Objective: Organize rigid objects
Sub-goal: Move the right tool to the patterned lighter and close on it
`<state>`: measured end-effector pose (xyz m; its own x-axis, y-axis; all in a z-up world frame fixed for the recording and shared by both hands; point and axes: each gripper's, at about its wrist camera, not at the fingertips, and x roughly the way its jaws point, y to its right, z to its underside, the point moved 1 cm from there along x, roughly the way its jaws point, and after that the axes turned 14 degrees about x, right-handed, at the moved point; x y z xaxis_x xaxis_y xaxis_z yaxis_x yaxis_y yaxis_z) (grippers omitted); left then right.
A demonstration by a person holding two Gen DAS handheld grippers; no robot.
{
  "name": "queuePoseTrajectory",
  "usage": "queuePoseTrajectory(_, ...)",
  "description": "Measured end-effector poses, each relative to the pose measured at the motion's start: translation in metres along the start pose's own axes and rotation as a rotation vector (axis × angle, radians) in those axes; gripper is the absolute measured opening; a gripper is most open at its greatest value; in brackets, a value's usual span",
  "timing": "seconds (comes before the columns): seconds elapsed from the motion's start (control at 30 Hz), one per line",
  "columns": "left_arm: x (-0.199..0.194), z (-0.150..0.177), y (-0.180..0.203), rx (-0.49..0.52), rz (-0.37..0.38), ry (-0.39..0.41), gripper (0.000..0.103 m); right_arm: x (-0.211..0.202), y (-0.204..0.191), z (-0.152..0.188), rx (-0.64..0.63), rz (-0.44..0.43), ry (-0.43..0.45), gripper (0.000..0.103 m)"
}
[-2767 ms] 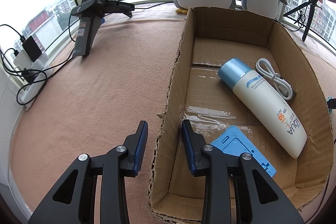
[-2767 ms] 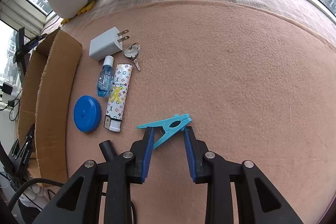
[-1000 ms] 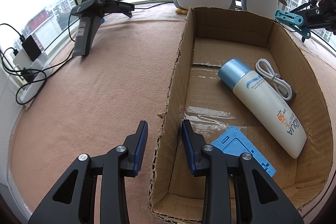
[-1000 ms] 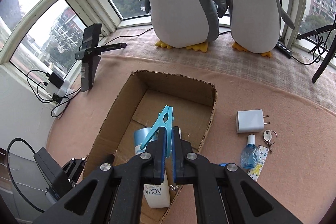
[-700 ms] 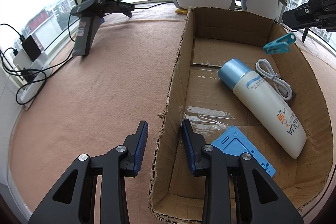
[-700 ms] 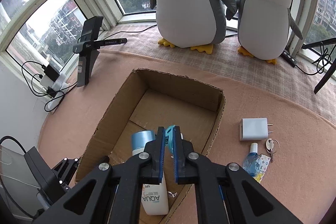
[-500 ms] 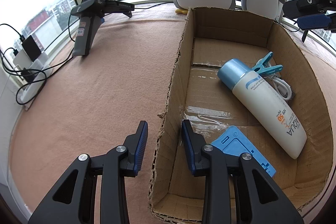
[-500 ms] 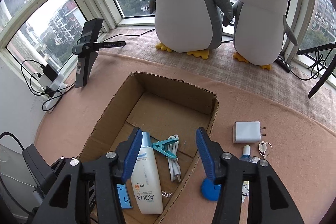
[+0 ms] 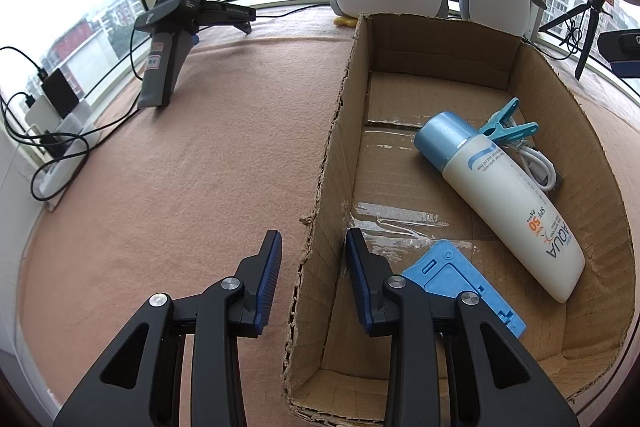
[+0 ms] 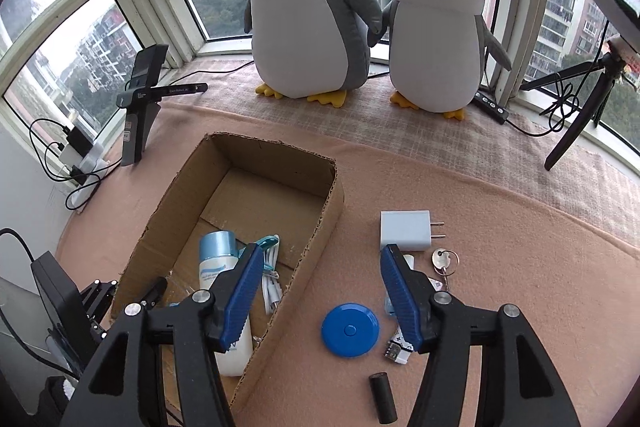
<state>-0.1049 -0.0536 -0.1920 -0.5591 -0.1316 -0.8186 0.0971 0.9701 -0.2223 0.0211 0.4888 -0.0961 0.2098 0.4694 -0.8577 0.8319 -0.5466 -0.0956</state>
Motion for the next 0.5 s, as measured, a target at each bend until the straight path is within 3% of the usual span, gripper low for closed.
queuePoseTrajectory(0.5, 0.000, 0.000, 0.000, 0.000, -0.002, 0.000, 0.031, 0.015, 0.073, 0.018, 0.117, 0.096, -0.064, 0.057)
